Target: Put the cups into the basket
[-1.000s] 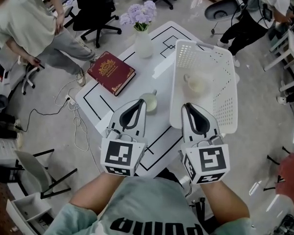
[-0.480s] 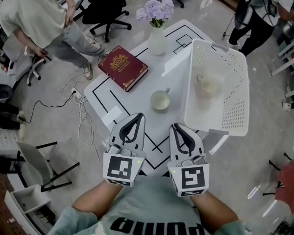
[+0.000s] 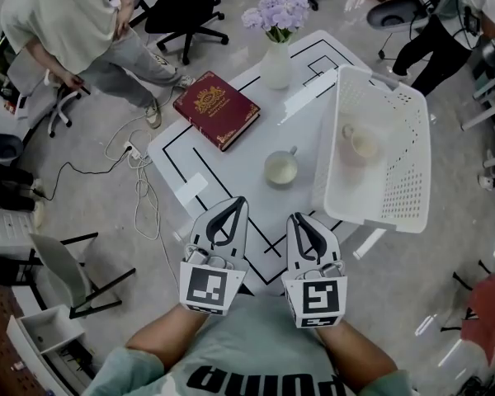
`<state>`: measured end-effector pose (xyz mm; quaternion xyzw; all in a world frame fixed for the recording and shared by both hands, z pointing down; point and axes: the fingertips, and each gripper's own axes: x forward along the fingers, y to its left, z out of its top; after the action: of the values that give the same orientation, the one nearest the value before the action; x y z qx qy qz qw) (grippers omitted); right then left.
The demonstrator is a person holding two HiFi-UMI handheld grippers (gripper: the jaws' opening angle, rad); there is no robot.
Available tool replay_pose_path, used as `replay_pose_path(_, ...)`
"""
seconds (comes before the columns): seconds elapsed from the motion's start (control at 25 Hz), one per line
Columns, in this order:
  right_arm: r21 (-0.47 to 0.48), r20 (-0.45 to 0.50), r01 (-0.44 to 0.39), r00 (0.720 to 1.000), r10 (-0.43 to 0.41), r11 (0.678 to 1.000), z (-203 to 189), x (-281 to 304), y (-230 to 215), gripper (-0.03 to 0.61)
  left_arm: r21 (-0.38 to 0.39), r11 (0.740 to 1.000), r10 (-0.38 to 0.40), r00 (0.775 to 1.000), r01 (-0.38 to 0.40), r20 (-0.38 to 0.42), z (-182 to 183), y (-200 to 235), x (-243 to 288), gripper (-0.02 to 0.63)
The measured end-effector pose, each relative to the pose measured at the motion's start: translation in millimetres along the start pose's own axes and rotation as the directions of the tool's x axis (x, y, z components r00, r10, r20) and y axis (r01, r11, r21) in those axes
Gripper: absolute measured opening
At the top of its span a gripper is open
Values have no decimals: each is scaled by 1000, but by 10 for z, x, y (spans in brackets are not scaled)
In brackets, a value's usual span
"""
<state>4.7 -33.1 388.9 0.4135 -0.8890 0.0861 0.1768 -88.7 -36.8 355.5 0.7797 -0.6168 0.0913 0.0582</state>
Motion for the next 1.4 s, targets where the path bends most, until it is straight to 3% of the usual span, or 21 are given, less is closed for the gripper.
replay_pose_path(0.64, 26, -26, 62, 998, -61, 998, -92, 247, -76, 41, 5, 999, 40, 998, -40, -39, -130, 250, 88, 5)
replay_pose_path(0.84, 59, -57, 69, 996, -65, 996, -164, 468, -69, 221, 21, 999, 42, 997, -41, -63, -217, 335, 197, 5)
replay_pose_path(1.4, 94, -139, 176, 977, -162, 980, -514, 1082, -183, 336, -23, 1000, 3, 993, -6, -119, -524, 632, 629, 9)
